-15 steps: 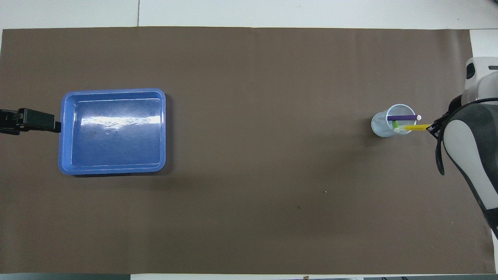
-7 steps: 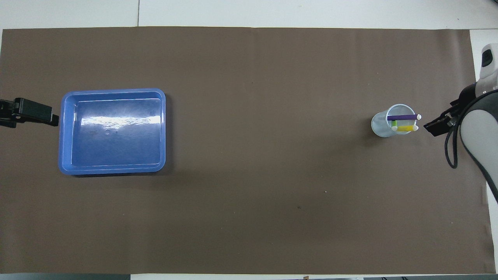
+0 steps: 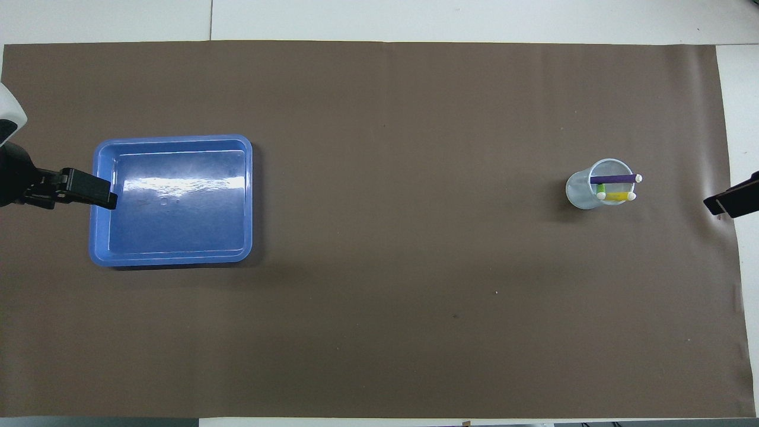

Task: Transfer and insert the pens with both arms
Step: 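Release the yellow pen and withdraw the right gripper from the cup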

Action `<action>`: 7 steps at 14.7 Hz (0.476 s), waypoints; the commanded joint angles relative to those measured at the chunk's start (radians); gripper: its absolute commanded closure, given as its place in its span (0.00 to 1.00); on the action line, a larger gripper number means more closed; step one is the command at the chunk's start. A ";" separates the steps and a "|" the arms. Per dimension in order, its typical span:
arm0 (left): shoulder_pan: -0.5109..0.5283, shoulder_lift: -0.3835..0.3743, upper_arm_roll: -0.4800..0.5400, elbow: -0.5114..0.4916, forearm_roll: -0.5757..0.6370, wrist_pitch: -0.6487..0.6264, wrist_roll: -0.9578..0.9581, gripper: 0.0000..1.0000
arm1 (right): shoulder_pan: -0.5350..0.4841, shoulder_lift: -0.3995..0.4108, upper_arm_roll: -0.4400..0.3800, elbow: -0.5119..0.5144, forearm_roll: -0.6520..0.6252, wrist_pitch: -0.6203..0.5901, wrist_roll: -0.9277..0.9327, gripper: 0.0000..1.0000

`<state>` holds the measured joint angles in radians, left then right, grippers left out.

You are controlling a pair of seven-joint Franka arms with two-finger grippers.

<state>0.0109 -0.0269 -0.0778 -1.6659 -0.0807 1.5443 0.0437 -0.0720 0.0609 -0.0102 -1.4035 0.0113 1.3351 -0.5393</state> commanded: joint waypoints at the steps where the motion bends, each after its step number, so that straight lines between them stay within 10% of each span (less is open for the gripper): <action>1: -0.014 -0.033 0.006 -0.038 0.036 0.022 0.004 0.00 | -0.015 -0.001 0.006 -0.005 -0.005 -0.007 0.013 0.00; 7: -0.016 -0.033 0.006 -0.034 0.035 0.028 0.002 0.00 | -0.022 -0.001 0.013 0.001 -0.008 0.045 0.082 0.00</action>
<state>0.0056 -0.0321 -0.0778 -1.6683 -0.0672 1.5490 0.0437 -0.0905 0.0642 -0.0167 -1.4029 0.0065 1.3656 -0.5034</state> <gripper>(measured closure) 0.000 0.000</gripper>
